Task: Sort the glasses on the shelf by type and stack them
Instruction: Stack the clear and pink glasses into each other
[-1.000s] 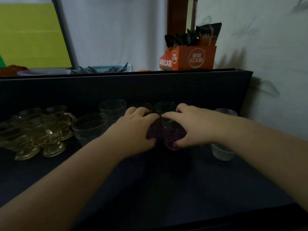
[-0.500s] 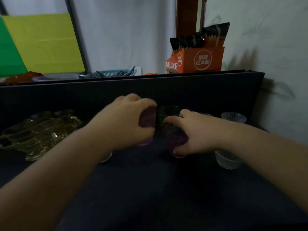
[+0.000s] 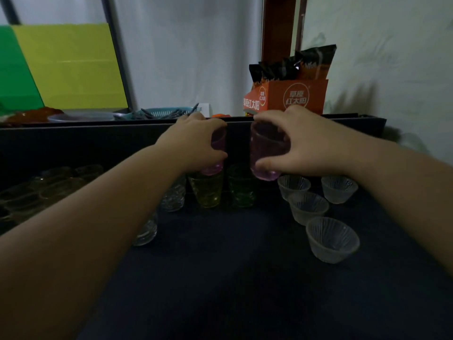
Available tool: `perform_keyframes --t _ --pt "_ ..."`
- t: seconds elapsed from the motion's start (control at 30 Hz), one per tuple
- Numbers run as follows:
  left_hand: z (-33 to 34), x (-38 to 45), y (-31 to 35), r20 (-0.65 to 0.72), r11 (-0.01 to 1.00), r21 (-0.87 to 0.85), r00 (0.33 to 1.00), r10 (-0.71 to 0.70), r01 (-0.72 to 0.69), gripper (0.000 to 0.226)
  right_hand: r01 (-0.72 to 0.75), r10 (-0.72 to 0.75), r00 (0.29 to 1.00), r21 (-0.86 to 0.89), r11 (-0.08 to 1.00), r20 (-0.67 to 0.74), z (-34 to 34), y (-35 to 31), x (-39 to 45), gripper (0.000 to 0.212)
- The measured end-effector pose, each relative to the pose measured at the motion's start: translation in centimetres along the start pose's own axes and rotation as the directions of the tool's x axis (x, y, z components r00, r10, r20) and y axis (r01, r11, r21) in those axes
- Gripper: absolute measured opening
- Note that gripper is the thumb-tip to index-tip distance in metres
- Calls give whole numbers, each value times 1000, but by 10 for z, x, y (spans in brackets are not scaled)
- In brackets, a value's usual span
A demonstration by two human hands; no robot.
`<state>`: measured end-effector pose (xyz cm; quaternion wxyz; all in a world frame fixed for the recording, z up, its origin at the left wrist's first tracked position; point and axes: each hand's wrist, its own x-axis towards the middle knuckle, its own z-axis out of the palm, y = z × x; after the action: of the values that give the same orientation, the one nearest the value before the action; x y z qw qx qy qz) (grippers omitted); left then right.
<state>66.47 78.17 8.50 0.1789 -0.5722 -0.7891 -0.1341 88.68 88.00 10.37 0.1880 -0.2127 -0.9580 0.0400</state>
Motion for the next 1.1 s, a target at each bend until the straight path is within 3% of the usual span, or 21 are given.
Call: perform_keyframes --t 0.2,0.47,0.9,1.1 --pt "18 8 0 145 998 65 989 -30 21 80 -38 38 999 -21 999 -35 2 9 41 95" --pt "34 2 -4 257 995 -5 962 -91 95 79 -112 117 982 -39 993 152 45 14 73 98" --pt "35 -4 9 305 995 -50 950 -72 91 64 -184 179 930 -15 983 321 72 14 72 77" --pt "39 -4 8 306 996 -35 950 -65 79 68 -177 187 918 -59 982 351 73 15 66 76"
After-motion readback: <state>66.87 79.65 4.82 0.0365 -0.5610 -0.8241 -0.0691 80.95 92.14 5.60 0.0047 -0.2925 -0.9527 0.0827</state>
